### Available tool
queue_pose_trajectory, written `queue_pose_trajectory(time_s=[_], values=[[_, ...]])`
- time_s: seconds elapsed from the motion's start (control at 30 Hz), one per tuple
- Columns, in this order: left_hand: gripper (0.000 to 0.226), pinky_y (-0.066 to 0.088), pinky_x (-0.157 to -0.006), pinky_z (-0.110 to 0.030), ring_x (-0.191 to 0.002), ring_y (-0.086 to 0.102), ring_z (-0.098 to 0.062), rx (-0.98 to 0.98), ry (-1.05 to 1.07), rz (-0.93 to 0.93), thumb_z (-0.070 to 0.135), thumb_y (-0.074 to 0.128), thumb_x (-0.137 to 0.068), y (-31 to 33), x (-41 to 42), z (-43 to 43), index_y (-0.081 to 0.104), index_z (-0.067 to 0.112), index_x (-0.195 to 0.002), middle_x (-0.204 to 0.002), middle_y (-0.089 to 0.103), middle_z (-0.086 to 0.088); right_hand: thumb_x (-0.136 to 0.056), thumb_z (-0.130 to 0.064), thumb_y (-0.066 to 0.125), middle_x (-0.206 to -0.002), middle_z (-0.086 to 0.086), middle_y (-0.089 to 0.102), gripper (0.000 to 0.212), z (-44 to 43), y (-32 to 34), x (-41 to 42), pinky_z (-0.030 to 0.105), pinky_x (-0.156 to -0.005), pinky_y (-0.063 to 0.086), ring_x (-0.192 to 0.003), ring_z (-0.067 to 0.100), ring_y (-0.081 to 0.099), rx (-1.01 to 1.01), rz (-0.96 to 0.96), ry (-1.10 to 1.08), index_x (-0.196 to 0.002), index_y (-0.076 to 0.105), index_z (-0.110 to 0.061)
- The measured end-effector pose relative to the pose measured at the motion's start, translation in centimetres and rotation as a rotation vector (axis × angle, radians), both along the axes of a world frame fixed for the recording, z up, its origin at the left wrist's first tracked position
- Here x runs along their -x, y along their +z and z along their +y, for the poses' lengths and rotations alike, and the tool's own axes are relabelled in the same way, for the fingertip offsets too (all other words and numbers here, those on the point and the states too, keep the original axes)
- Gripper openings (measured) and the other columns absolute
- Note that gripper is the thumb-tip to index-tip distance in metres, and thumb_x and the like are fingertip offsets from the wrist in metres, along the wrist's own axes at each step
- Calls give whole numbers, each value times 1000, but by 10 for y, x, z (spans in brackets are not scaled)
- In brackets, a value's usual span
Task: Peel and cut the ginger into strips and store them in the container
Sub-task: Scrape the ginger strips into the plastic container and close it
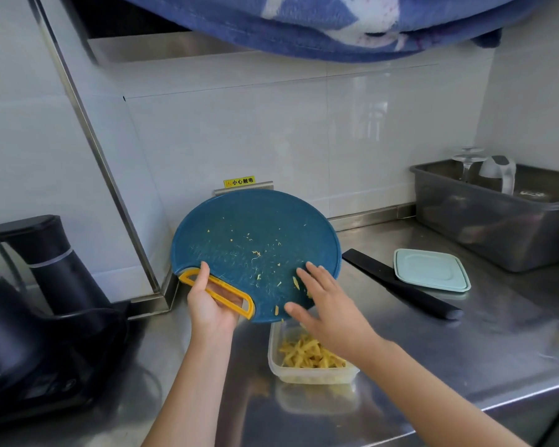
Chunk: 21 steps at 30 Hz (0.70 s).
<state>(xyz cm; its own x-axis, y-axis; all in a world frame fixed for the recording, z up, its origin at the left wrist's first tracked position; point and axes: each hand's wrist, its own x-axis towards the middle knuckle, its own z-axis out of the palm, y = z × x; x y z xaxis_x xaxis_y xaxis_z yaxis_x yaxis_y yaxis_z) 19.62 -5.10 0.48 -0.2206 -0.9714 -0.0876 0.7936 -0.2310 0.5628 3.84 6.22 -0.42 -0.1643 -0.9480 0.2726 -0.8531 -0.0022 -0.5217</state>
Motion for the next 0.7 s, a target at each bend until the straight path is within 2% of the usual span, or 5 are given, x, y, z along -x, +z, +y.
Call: queue_pose_trajectory(time_s=[0.07, 0.2, 0.37, 0.57, 0.7], values=[[35, 54, -81, -48, -100, 68, -29, 10, 2, 16, 36, 55, -93, 1, 2, 1, 57, 19, -124, -113, 69, -6, -97, -51, 47, -161, -10, 13, 67, 2, -3, -9, 27, -118, 13, -149, 9, 4, 52, 24, -12, -153, 24, -24], [30, 54, -77, -46, -98, 68, -29, 14, 8, 28, 35, 52, -95, 5, 6, 4, 59, 19, -118, -109, 71, -6, -99, -32, 51, -149, -10, 36, 48, 6, -3, -16, 16, -111, 21, -137, 9, 29, 195, 33, 40, -145, 42, -22], [32, 53, -78, -48, -102, 65, -30, 3, 14, 53, 35, 53, -94, 11, 8, 5, 58, 19, -122, -111, 70, -7, -91, -18, 54, -118, -2, 63, 28, 17, -11, -12, 18, -93, 41, -105, 15, 57, 292, 59, 170, -115, 69, -14], [32, 55, -78, -48, -102, 66, -30, -3, 23, 49, 33, 56, -93, 14, 8, 6, 56, 21, -122, -112, 69, -6, -89, -18, 54, -85, -7, 70, 20, 35, -7, 1, 19, -69, 45, -79, 10, 57, 242, 104, 231, -90, 74, -18], [28, 54, -76, -47, -95, 69, -29, 11, 8, 37, 34, 54, -94, 15, 8, 12, 59, 20, -118, -107, 72, -6, -84, -12, 64, -81, -8, 67, 12, 27, 12, 4, 14, -67, 39, -78, 6, 53, 228, 52, 224, -87, 74, -19]])
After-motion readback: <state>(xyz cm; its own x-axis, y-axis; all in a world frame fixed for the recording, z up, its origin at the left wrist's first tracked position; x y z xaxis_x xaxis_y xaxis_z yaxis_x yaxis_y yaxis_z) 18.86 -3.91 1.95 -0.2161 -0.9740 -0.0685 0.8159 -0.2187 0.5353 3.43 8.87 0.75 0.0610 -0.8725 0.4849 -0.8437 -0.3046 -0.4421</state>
